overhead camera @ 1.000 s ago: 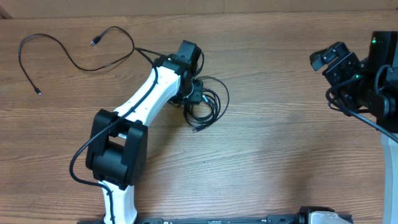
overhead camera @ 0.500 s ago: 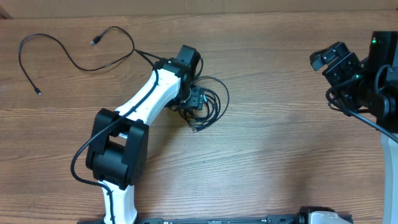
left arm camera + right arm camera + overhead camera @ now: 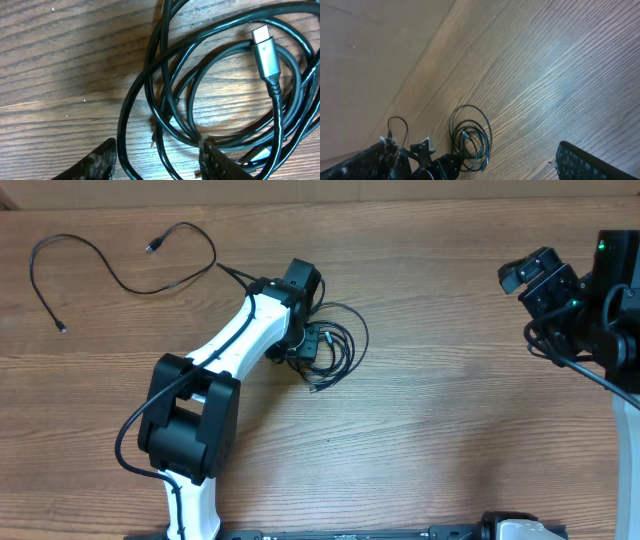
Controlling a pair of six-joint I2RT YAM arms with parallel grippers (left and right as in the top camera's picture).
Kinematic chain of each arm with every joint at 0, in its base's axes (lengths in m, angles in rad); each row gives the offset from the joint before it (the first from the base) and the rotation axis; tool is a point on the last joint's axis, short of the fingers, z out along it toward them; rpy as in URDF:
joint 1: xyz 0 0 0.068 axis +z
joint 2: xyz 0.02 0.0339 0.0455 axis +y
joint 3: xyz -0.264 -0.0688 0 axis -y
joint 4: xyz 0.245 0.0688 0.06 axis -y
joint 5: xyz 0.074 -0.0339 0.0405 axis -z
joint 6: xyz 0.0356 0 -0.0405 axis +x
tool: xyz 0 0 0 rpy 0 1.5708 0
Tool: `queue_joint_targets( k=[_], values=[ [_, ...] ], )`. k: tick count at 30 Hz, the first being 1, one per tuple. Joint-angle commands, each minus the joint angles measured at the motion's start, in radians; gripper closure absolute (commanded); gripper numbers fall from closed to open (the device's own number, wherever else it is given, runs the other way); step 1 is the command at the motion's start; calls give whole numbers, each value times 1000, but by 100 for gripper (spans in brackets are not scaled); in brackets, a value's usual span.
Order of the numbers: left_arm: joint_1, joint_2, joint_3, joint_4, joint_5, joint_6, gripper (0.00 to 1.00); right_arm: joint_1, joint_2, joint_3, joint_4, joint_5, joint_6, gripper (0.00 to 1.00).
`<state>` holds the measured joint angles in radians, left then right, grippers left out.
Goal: Untangle cables
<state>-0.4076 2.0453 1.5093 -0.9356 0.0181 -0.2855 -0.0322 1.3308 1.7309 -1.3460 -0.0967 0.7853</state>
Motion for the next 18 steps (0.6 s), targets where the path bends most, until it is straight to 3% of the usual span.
queue_joint_targets(
  k=[1,6,8,18],
  values=[
    [16,10,-10,-7,8,-8,43,-3,-4,3,5,10,-5,0],
    [42,12,-10,-49,0,-50,44,-3,-4,3,5,10,-5,0],
    [55,12,-10,-66,10,-86,49,-3,-4,3,5,10,-5,0],
    [62,12,-11,-50,22,-89,60,-3,-4,3,5,10,-5,0]
  ],
)
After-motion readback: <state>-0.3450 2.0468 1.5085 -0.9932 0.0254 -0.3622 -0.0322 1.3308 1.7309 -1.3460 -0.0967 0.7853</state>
